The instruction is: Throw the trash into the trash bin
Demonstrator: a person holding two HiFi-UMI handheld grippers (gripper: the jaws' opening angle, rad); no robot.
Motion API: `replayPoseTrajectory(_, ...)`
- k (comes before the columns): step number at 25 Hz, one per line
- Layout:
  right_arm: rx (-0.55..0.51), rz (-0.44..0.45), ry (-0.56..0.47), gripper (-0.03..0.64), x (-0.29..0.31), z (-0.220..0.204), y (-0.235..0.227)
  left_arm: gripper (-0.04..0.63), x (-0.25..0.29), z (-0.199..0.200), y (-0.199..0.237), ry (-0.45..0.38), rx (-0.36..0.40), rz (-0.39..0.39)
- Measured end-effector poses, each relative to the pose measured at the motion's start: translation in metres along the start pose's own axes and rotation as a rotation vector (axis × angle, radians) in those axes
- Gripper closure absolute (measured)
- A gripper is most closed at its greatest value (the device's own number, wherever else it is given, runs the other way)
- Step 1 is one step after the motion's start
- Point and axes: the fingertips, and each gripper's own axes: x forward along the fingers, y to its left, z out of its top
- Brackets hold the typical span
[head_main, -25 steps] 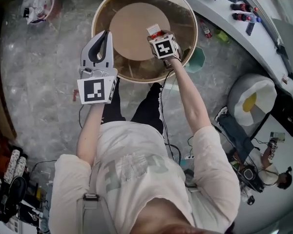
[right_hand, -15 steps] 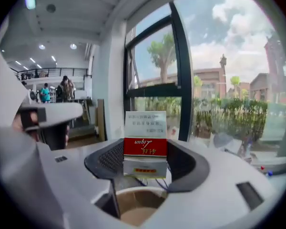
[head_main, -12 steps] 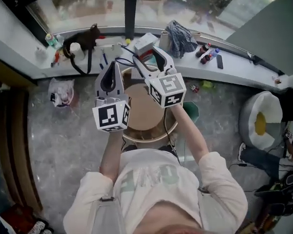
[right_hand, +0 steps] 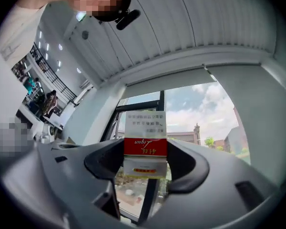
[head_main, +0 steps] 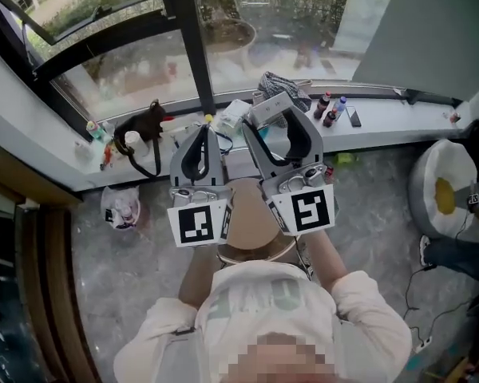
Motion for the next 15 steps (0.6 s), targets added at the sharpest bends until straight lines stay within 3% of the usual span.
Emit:
replayPoseTrajectory(6, -0.015, -0.045, 0.017, 0.336, -0.019, -0.001, -0.013, 0.583, -0.001, 0.02, -0.014, -0.034, -0.01, -0.022)
replayPoseTrajectory(15, 0.036, -0.069, 0.025, 0.336, -0.023, -0.001, -0.031, 0.583, 0.019, 0.017, -0.04, -0.023, -0.042, -0.087)
